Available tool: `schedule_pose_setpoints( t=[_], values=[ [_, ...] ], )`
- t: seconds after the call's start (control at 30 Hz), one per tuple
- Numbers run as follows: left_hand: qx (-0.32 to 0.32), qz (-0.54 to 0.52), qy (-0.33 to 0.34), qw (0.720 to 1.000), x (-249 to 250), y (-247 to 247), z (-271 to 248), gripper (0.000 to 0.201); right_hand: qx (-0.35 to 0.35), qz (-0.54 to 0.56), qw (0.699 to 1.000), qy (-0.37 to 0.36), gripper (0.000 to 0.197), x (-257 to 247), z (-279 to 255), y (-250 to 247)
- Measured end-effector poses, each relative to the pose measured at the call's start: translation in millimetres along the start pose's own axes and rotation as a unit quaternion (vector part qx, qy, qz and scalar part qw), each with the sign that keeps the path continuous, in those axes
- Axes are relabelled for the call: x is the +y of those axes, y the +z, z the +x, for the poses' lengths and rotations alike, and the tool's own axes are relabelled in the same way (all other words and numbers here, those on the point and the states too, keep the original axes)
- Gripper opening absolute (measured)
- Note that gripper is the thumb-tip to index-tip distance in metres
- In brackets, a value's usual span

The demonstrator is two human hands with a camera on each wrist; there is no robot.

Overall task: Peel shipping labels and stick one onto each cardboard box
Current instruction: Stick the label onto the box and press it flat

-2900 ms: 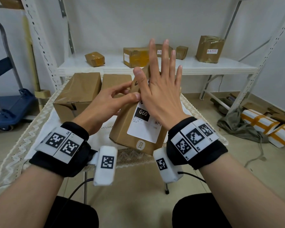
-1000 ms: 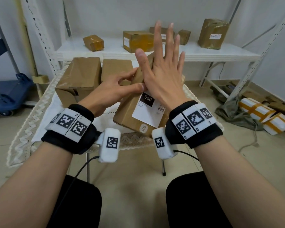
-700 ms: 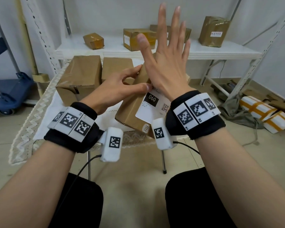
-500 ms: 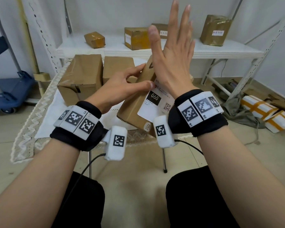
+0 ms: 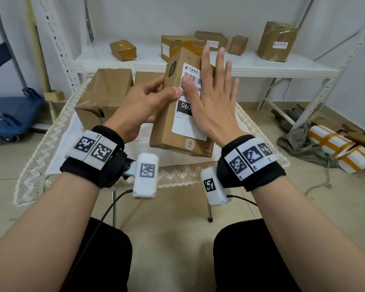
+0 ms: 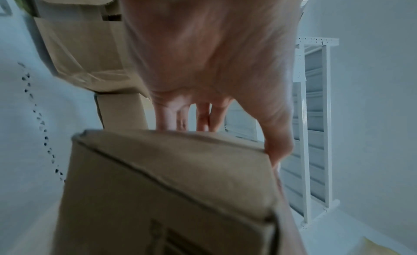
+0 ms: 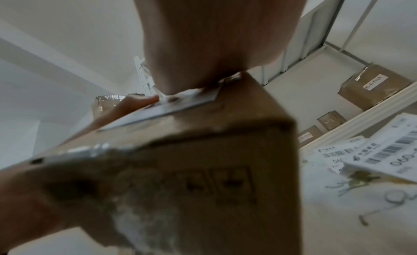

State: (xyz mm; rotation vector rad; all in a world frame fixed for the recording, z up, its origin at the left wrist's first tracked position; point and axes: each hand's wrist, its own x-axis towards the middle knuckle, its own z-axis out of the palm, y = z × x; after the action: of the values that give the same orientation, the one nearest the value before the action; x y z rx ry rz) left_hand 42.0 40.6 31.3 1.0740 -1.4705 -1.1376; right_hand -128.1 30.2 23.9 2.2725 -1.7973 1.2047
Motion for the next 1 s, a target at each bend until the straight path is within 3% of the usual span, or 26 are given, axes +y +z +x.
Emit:
schedule_pose_setpoints(
  t=[0.07, 0.2, 0.37, 0.63, 0.8, 1.0],
  values=[
    [0.018, -0.005, 0.004, 1.000, 0.4, -2.1, 0.1, 0.035, -0.012, 0.001, 1.000, -0.005, 0.070, -1.5, -2.3, 5.9],
    [0.069, -0.035, 0.000, 0.997, -0.6, -9.7, 3.0, 0.057, -0.037, 0.023, 0.999, -0.019, 0.070, -8.0, -6.8, 13.9],
    [0.121, -0.083, -0.004, 0.989, 2.9, -11.6, 2.8, 0.022, -0.057, 0.038, 0.997, -0.034, 0.071, -15.2, -11.1, 21.0],
    [0.166, -0.123, -0.001, 0.978, -2.1, -15.6, 11.4, 0.033, -0.063, 0.045, 0.997, -0.027, 0.071, -9.7, -12.7, 20.0],
    [0.151, -0.108, -0.013, 0.983, -5.4, -4.7, 14.3, 0.061, -0.005, 0.062, 0.998, -0.018, 0.071, -10.9, -4.5, 8.6],
    [0.126, -0.102, -0.003, 0.987, -5.7, 8.4, 16.4, 0.065, -0.025, 0.031, 0.999, -0.022, 0.073, -10.2, -5.4, 13.7]
  ],
)
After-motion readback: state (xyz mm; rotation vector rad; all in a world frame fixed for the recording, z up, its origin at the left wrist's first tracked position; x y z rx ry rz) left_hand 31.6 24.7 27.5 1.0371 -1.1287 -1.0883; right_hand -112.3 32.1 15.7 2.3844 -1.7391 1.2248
